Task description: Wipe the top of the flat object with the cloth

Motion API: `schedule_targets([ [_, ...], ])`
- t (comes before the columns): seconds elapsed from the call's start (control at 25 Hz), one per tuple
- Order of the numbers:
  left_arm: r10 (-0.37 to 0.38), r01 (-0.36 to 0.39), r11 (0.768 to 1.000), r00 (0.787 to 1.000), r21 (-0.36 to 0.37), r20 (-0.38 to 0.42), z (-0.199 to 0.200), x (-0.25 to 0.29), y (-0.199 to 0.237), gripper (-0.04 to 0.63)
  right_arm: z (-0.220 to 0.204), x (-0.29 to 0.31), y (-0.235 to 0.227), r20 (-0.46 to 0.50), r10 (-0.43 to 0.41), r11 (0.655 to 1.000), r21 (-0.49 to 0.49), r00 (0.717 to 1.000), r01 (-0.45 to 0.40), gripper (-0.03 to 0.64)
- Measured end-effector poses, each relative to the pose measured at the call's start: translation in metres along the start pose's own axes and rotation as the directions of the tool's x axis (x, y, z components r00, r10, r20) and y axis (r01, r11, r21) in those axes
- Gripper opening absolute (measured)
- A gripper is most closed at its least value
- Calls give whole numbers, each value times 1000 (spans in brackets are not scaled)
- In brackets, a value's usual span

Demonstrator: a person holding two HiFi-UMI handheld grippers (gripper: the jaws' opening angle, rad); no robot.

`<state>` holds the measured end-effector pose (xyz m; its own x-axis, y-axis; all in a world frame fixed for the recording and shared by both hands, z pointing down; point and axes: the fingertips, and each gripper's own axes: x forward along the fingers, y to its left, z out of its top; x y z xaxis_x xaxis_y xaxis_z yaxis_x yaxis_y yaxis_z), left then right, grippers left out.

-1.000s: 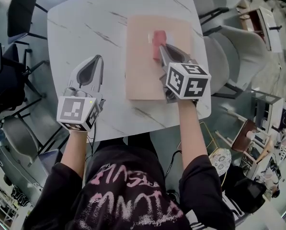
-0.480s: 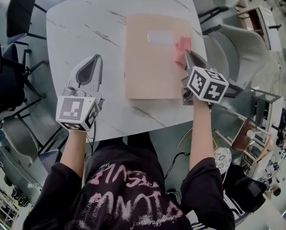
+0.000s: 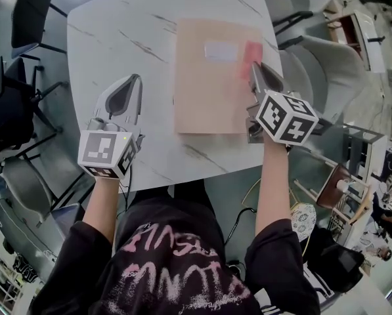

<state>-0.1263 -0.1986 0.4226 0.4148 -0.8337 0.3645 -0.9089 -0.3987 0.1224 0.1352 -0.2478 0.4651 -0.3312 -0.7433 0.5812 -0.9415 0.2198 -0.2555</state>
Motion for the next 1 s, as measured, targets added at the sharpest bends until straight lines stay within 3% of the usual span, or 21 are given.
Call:
schedule_targets([
  [0.36, 16, -16, 1000, 1000, 13, 26, 2, -15, 3, 2, -6, 20, 100, -10, 167, 986, -28, 986, -167, 49],
  [0.56, 17, -17, 1000, 999, 14, 32, 0, -18, 2, 2, -26, 25, 148, -61, 250, 967, -41, 966, -253, 49],
  [1.0, 28, -28, 1000, 999, 11, 21, -2, -16, 2, 2, -53, 26, 141, -131, 244, 967, -42, 961, -251, 49],
])
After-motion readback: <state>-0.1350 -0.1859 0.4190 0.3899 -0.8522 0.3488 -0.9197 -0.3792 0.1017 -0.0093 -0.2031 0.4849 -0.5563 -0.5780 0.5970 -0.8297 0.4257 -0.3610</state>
